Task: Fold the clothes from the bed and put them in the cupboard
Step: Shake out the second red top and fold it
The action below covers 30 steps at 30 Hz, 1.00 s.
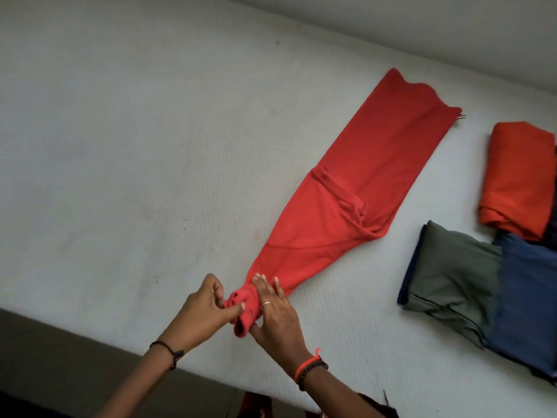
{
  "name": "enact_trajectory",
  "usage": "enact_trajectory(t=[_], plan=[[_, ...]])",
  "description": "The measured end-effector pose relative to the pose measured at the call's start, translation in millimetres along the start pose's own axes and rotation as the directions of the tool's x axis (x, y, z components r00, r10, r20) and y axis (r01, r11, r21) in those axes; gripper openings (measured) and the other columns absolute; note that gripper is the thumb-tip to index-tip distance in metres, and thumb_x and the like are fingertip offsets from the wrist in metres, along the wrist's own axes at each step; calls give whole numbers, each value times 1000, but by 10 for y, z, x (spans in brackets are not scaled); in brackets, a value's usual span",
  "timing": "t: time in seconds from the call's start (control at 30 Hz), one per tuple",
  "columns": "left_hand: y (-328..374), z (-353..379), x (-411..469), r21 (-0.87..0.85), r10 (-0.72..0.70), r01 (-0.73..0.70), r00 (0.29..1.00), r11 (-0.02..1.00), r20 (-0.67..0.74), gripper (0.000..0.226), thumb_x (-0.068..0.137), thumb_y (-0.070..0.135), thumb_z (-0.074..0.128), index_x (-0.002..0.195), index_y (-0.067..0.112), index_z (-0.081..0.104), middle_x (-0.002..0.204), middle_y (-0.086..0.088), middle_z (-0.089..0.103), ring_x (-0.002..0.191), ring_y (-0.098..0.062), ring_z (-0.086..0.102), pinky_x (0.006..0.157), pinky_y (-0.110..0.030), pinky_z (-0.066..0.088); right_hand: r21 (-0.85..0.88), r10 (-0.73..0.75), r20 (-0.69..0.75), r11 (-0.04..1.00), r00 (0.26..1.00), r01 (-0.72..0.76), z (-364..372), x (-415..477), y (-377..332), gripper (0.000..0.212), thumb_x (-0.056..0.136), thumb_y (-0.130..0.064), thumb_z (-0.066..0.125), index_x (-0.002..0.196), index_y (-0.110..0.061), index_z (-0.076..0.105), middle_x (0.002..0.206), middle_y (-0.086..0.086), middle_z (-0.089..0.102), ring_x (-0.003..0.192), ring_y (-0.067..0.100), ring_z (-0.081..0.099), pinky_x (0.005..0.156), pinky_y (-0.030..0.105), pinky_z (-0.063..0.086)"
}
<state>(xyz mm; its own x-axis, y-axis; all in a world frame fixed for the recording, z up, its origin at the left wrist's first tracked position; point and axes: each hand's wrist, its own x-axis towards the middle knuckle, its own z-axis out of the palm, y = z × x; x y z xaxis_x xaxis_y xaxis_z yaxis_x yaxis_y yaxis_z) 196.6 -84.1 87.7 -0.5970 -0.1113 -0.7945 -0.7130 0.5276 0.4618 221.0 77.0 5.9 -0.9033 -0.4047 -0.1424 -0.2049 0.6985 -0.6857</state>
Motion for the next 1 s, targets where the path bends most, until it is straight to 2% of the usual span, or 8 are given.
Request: enact_trajectory(t=[0.2,0.3,0.4,0.5,0.6,0.73,0.87,1.0], plan=[[212,-110,-208,214,0,-99,907,972,422,41,75,56,65,88,21,47,76,1,73,72,-6,69,77,-27,54,107,35,-64,994,997,-28,-26,-598,-6,67,76,-41,61,132,-6,48,132,2,58,128,9,46,110,23,31],[428,-196,52,323,192,-254,958,912,212,57,73,80,42,82,29,63,77,14,72,75,2,66,82,-29,52,188,172,86,965,981,-185,9,-914,-43,84,61,-35,59,142,-34,35,141,-11,48,136,3,27,106,14,32],[674,23,302,-65,381,-379,874,923,301,66,87,66,30,89,17,74,93,8,74,95,-4,67,95,-25,47,315,349,288,845,892,-433,22,-1087,-170,89,62,-36,58,131,-72,15,140,-37,30,136,-7,17,105,5,25],[567,409,577,-133,249,-212,789,968,562,83,88,60,19,95,-3,72,96,-9,74,97,-16,69,93,-19,47,478,529,206,680,823,-556,-161,-969,-307,63,57,-43,66,120,-41,59,111,-19,68,100,-2,61,82,20,48],[222,682,789,-73,121,-96,767,993,630,100,78,83,17,100,1,69,105,-8,65,100,-15,57,109,-36,35,570,615,232,542,754,-618,-565,-577,-237,28,50,-41,69,68,-21,62,54,-7,56,51,-1,43,53,31,39],[233,720,845,-213,143,-38,852,976,504,82,59,96,20,80,31,65,86,6,64,82,-6,55,92,-23,39,708,647,209,417,733,-570,-1033,53,300,10,72,-15,77,77,-8,70,69,-1,64,66,8,54,63,29,48],[346,695,949,-187,128,-33,841,982,525,81,68,89,25,104,31,69,105,12,70,101,-2,64,95,-21,42,696,678,270,353,684,-625,-1166,484,818,2,82,-11,72,82,-12,70,75,-4,70,70,6,63,67,24,50],[284,784,1058,-109,146,-109,889,988,435,36,87,47,57,106,19,69,111,5,69,102,-6,63,94,-25,45,660,667,452,197,592,-725,-1239,649,1003,23,76,-30,78,92,-15,69,93,1,71,92,17,65,82,34,51]])
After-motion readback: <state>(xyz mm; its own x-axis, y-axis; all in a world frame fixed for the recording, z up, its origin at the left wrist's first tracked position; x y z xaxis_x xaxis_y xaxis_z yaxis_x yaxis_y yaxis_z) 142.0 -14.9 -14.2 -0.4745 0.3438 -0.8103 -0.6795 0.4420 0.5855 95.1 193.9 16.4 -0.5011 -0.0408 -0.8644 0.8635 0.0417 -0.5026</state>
